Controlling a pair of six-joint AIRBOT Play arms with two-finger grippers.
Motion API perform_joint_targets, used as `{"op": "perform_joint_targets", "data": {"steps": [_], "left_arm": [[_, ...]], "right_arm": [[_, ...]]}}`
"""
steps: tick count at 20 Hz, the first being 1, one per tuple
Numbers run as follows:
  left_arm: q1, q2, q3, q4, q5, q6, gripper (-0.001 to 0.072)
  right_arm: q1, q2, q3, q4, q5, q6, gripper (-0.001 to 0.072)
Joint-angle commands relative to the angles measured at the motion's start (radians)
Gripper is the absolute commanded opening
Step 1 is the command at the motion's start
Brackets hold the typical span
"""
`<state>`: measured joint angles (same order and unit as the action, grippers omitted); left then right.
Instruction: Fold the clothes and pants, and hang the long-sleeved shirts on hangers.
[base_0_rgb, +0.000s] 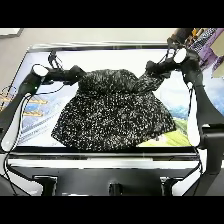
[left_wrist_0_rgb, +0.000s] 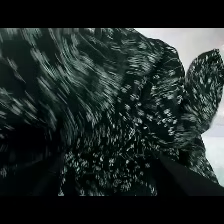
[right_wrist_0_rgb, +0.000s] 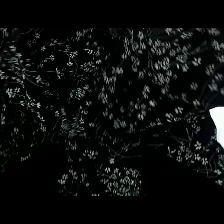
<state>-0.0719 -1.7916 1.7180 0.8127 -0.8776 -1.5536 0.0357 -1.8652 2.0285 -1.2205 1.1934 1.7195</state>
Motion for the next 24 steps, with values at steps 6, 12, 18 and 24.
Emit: {"op": "perform_joint_targets", "data": {"steps": [6, 12, 18, 24], "left_arm": [[0.237, 0.186, -0.026, 0.294, -0.425, -0.018, 0.0617], [0.282, 0.393, -0.477, 0.343, -0.276, -0.006, 0.0616], [0.282, 0.431, -0.643, 0.341, -0.266, 0.052, 0.0617], [0.282, 0.429, -0.644, 0.341, -0.262, 0.066, 0.0617]], "right_arm": [[-0.296, 0.205, -0.078, 0.041, 0.350, -0.192, 0.0627], [-0.500, 0.317, -0.554, 0.132, 0.304, -0.269, 0.0695], [-0.500, 0.282, -0.683, 0.099, 0.214, -0.327, 0.0694], [-0.500, 0.174, -0.683, 0.104, 0.213, -0.359, 0.0684]]}}
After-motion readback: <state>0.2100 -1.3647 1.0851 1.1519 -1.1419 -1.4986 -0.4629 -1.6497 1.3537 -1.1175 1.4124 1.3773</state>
